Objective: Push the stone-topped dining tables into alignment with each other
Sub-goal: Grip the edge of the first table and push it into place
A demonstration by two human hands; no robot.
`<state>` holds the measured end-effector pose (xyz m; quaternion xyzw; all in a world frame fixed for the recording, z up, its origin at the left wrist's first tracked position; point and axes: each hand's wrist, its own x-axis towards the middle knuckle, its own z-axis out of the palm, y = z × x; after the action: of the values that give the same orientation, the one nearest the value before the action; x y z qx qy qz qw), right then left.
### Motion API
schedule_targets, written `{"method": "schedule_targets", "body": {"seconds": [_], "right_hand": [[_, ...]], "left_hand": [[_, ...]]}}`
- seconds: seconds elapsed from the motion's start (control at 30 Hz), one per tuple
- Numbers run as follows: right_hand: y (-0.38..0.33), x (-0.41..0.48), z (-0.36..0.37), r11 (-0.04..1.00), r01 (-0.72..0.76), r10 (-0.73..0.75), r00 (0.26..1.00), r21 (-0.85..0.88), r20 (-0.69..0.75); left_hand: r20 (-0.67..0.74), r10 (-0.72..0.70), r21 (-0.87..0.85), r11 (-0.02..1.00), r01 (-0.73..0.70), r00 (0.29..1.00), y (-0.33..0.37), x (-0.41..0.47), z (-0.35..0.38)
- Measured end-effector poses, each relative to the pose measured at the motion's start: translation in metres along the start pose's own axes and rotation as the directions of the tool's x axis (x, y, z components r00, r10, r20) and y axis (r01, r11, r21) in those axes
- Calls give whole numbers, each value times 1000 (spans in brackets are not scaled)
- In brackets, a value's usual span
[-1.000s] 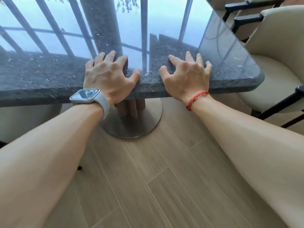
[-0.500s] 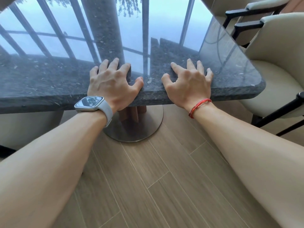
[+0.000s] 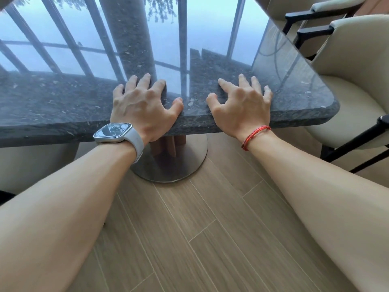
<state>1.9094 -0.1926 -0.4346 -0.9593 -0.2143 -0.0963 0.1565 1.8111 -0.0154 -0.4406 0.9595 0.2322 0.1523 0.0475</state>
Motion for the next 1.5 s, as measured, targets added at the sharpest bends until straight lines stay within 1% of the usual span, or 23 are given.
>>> {"method": "schedule_targets", "body": {"seconds": [0.17,0.4,0.67,1.5], "right_hand": [[0,0,-2,1000,8,-8,1000,4,8],[1,4,-1,999,46,-46,999,-20,23],[3,8,-3,998,63,-62,997,-16,35],[23,39,0,995,87,-88,996,40,32]], "left_hand": [[-10,3,-9,1000,-3,1000,2,-1,-2],[54,1,14,1000,-2,999,3,1,-4],[82,-9,19,1000,7,997,5,5,-5],[75,-43,35,999,40,996,27,25,3]]}}
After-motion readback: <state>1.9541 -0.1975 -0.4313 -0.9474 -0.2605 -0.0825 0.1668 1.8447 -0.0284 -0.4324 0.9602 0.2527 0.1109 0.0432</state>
